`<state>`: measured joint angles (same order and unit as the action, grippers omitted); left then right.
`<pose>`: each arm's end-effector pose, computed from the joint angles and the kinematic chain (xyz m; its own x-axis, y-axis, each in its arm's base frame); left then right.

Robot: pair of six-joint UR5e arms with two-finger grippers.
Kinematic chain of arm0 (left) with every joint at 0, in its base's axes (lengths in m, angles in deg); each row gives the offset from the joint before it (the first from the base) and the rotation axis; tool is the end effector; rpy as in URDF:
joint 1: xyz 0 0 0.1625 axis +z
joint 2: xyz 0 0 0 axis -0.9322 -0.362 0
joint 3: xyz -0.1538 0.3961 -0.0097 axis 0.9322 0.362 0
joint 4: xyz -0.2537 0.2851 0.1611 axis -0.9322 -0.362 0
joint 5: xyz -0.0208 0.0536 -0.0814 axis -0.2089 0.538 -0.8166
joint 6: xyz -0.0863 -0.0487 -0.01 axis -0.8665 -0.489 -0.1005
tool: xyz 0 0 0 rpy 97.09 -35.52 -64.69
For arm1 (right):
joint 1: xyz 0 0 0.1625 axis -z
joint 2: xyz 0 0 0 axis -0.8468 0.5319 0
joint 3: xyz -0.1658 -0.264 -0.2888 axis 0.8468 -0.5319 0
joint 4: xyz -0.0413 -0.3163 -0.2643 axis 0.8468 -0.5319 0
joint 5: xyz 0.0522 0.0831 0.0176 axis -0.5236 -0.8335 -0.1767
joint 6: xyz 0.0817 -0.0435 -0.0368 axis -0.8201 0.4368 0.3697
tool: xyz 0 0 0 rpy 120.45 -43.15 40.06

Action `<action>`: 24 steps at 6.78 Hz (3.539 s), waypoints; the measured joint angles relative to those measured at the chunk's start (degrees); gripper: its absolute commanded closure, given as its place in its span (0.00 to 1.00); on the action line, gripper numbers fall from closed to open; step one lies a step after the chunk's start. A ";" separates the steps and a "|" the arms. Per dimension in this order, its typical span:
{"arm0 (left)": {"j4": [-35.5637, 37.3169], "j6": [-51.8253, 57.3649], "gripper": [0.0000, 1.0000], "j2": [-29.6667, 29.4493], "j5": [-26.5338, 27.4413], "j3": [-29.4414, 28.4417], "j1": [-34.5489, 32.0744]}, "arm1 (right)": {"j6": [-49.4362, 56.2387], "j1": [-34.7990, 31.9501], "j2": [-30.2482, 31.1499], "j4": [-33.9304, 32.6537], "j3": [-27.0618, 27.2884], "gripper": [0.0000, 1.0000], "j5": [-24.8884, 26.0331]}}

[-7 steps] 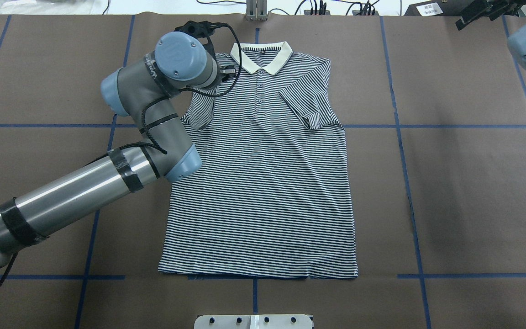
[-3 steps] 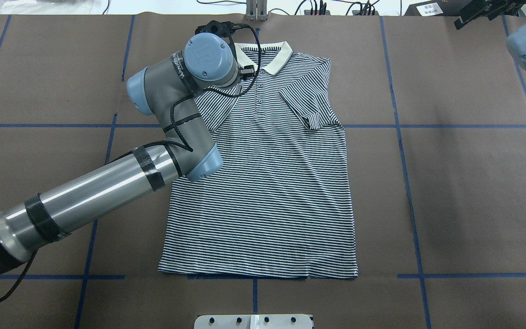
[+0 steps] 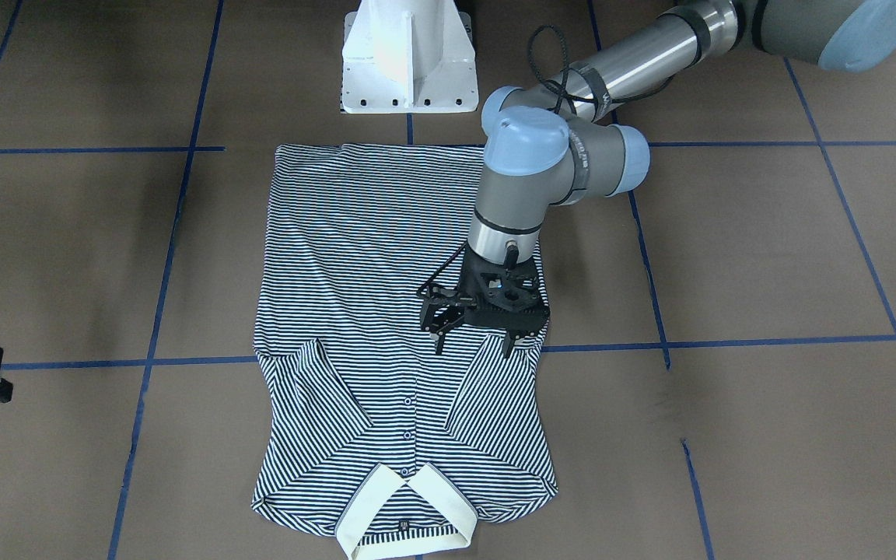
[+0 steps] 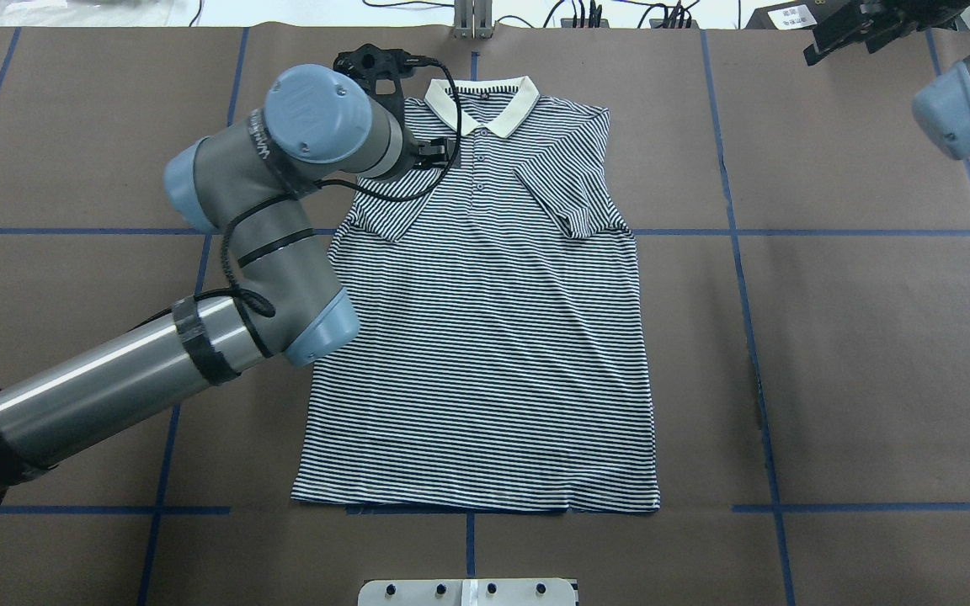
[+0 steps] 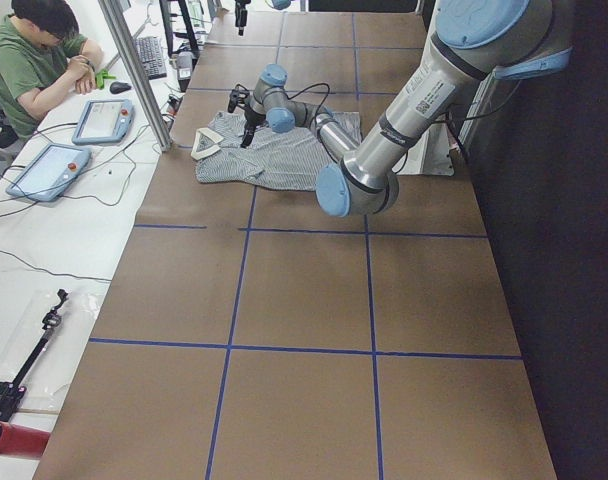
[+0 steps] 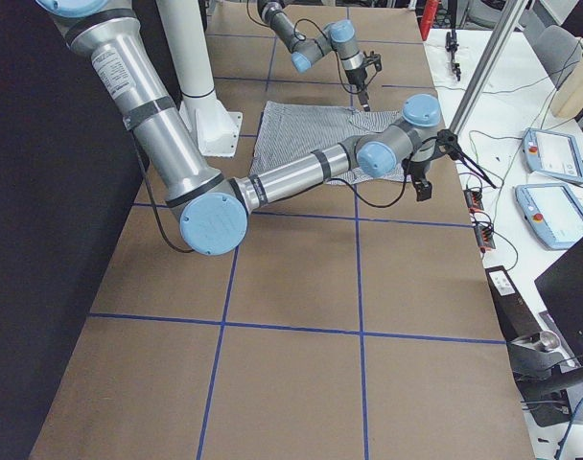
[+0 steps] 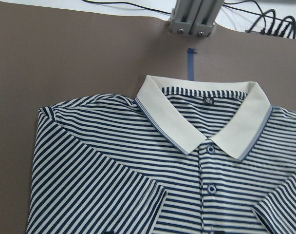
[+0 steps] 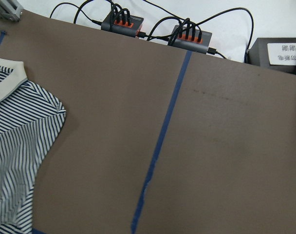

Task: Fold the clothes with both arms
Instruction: 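Lift the left gripper off while the right gripper moves to the hem, then lower both grippers to the hem corners nearest the robot and grasp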

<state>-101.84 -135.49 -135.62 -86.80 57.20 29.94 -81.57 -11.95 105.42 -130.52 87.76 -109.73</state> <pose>0.5045 -0.5620 0.1936 0.5836 0.0704 -0.8090 0.3259 0.8922 0.3127 -0.1703 -0.6573 0.3644 0.6024 -0.2691 0.7515 -0.0300 0.9331 0.3582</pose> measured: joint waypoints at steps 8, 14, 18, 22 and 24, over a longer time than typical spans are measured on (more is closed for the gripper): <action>10.15 -17.02 0.23 33.18 3.29 44.84 22.20 | -60.65 56.93 29.81 -0.53 45.46 0.08 44.01; 10.18 -26.18 0.45 36.35 9.63 37.90 31.77 | -62.69 61.00 30.73 -0.42 45.16 0.06 49.11; 10.12 -25.84 0.48 35.94 9.67 36.48 31.15 | -62.69 61.02 30.65 -0.34 44.93 0.05 49.77; 9.73 -25.69 0.52 35.74 9.63 34.91 30.44 | -62.69 61.02 30.64 -0.24 44.72 0.05 50.29; 9.60 -25.75 0.57 34.92 9.57 33.92 30.44 | -62.69 61.02 30.66 -0.24 44.71 0.05 50.32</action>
<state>-92.24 -161.23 -100.70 -77.24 91.12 60.38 -144.26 49.07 136.08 -130.76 132.46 -59.41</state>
